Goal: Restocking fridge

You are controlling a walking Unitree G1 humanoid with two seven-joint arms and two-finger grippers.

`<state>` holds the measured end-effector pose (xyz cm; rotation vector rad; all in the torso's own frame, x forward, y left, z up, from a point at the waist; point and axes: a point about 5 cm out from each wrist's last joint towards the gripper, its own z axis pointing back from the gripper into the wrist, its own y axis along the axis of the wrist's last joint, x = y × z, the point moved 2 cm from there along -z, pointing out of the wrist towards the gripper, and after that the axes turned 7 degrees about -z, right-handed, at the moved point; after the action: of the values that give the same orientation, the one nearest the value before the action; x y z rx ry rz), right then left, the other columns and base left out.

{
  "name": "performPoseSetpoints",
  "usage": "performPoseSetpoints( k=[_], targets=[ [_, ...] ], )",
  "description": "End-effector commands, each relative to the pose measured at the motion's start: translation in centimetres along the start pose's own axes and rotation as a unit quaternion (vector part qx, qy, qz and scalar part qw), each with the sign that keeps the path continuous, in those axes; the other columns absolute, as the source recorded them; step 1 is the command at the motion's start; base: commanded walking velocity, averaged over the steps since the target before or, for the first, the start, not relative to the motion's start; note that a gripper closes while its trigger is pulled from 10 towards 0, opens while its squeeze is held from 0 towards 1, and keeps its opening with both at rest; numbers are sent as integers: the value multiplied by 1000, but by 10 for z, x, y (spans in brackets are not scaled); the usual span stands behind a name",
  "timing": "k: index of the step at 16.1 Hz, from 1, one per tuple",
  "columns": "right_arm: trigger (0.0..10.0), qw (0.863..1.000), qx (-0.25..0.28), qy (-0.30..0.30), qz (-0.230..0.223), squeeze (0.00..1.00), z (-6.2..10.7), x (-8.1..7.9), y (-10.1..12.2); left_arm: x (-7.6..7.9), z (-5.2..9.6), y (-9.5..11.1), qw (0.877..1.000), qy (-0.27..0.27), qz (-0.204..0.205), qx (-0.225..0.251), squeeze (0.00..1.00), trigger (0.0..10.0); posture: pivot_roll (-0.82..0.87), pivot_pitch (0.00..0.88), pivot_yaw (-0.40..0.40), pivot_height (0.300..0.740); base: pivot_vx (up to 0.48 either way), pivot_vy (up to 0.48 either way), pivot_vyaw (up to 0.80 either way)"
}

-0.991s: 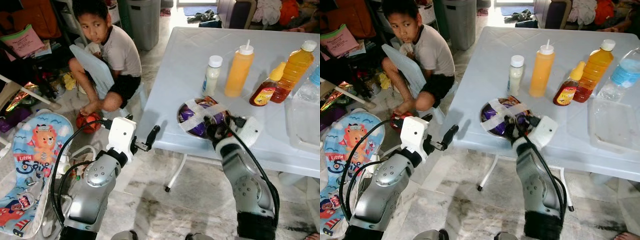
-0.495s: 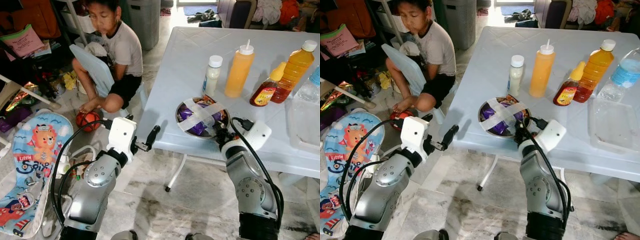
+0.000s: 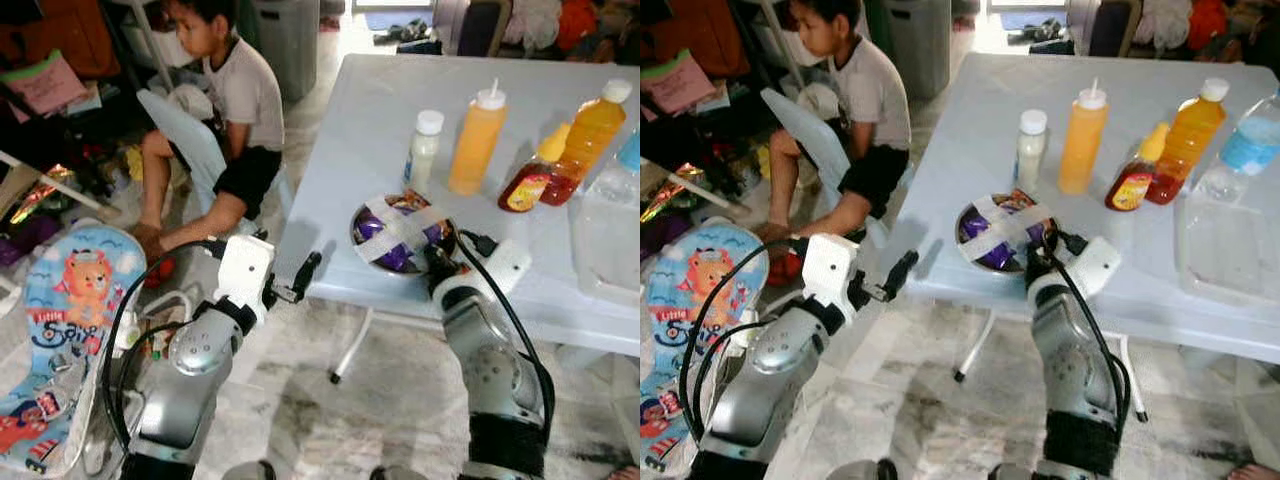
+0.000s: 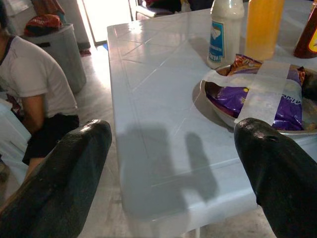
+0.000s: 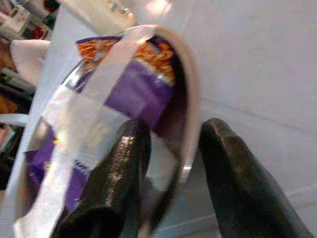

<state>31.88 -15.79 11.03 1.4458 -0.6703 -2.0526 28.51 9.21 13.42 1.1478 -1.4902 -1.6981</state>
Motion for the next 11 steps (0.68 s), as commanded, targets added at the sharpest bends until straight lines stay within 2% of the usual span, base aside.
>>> performPoseSetpoints(
  k=[1,2,6,7,8,9,11],
  targets=[
    [8784,1000,-22,14,-6,0,-2,-7,-8,1,1,-2,1000,-7,-7,-4,0,10000,-19,92,64,740,0,0,0],
    [10000,999,-26,18,-6,0,-4,-9,-9,1,1,-3,1000,-8,-7,-4,0,10000,-20,92,65,740,0,0,0],
    [10000,999,-39,19,-21,0,-8,-12,-13,3,1,-2,1000,-11,-10,-4,0,10000,-17,95,62,740,0,0,0],
    [6980,998,-43,14,-35,0,-8,-10,-14,3,1,-2,1000,-11,-10,-4,0,10000,-17,95,62,740,0,0,0],
    [2196,998,-46,10,-44,0,-7,-8,-16,3,1,-2,1000,-12,-10,-4,0,10000,-17,96,62,740,0,0,0],
    [0,997,-50,1,-59,0,-7,-5,-18,3,1,-2,1000,-12,-11,-4,0,10000,-17,97,62,740,0,0,0],
    [0,996,-59,-2,-74,0,-6,-3,-20,4,2,-2,1000,-15,-11,-4,0,10000,-19,99,65,740,0,0,0]
  ],
)
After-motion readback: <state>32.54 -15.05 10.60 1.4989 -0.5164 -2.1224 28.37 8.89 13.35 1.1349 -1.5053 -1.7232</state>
